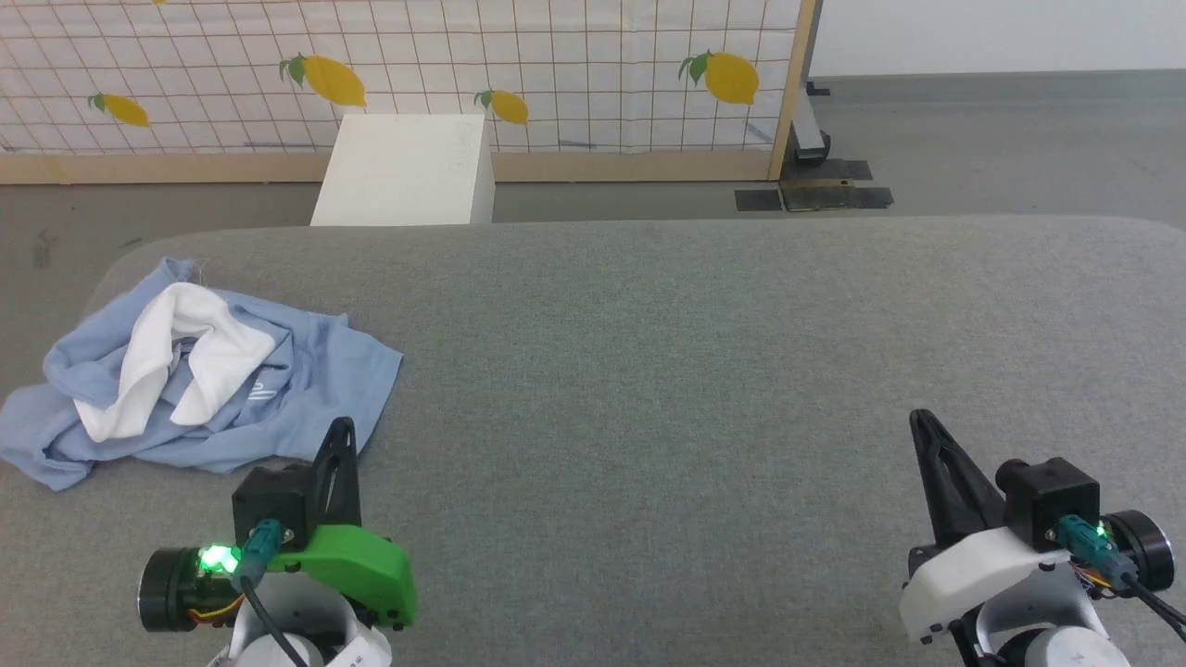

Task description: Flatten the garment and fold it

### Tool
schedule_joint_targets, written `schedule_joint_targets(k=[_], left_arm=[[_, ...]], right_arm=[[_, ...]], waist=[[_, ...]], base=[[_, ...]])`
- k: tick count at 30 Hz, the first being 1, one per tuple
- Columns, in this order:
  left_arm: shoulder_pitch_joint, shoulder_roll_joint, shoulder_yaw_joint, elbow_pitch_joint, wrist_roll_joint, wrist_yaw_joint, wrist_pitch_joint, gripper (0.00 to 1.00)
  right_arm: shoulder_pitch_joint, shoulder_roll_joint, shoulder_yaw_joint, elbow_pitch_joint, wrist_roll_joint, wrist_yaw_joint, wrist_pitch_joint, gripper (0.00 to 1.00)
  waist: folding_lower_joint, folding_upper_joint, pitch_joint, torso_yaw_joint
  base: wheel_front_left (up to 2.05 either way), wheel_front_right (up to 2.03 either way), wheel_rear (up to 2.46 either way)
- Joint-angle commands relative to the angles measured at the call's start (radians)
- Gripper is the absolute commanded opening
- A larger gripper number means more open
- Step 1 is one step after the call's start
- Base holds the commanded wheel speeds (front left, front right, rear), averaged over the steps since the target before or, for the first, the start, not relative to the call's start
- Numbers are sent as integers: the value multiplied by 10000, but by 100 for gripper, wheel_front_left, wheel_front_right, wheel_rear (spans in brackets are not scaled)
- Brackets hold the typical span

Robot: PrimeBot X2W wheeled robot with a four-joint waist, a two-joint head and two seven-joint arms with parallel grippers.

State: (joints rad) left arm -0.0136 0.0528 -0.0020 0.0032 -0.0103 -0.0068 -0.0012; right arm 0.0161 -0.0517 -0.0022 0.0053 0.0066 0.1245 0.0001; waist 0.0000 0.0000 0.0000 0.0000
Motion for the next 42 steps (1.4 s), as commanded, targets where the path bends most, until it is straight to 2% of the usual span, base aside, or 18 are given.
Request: schedule_joint_targets(k=[1,7,8,42], left_arm=[[136,-26,20,-32,103,68,12,0],[136,-26,20,-32,103,68,12,0],[0,0,0,0,0,2,0,100],[-121,20,-367,740,-490,36,-651,100]], right_arm=[[-161,15,22,-53,-66,62,-1,0],[-161,15,22,-53,-66,62,-1,0],[0,0,0,0,0,0,0,100],[-15,2,-308,485,740,8,-655,100]], waist=[[0,0,0,0],[0,0,0,0],[0,0,0,0],[0,0,-36,71]], base=[[0,0,0],[0,0,0],[0,0,0],[0,0,0]])
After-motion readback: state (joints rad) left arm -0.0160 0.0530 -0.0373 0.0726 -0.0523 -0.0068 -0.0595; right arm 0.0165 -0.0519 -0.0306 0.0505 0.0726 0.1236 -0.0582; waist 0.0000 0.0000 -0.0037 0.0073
